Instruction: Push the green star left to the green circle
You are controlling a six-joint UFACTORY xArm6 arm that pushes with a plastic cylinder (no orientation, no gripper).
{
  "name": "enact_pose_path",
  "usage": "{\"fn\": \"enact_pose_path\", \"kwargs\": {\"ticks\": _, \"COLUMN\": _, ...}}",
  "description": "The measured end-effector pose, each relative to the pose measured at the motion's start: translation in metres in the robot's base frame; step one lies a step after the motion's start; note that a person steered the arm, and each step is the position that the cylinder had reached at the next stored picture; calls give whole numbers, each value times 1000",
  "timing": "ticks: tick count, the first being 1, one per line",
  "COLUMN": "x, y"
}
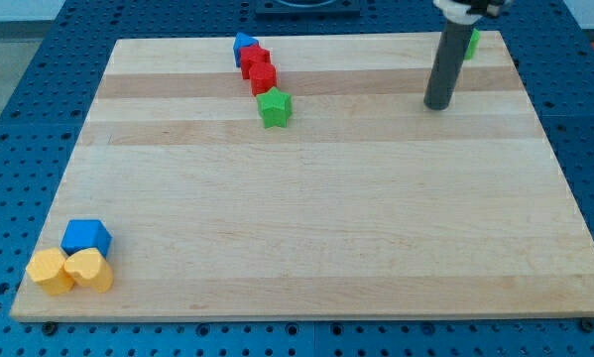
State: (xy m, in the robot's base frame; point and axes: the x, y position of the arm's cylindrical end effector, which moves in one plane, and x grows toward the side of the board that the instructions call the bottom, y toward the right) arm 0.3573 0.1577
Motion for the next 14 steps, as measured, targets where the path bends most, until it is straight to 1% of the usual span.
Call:
{"fn": "enact_pose_path", "kwargs": {"ticks": 1, "x": 32, "y": -43}}
{"fn": "enact_pose_path", "kwargs": {"ticks": 2, "x": 54, "y": -110}}
{"fn": "enact_pose_path", "kwargs": {"ticks": 3, "x": 67, "y": -189}}
{"fn": "enact_pose_path", "kwargs": {"ticks": 4, "x": 67, "y": -263}}
{"fn": "enact_pose_path", "kwargs": {"ticks": 5, "x": 48, "y": -290}}
{"fn": "enact_pose_path", "kwargs": {"ticks": 6, "x": 28, "y": -282}}
{"fn": "enact_pose_path", "kwargs": {"ticks": 7, "x": 8, "y": -257}}
{"fn": "enact_pose_path", "kwargs": {"ticks": 10, "x": -10, "y": -116}}
{"fn": "enact_pose_path", "kwargs": {"ticks": 12, "x": -62, "y": -119}}
{"fn": "enact_pose_path", "kwargs": {"ticks": 13, "x": -64, "y": -92}}
{"fn": "enact_pose_path", "kwargs": {"ticks": 14, "x": -42, "y": -84}}
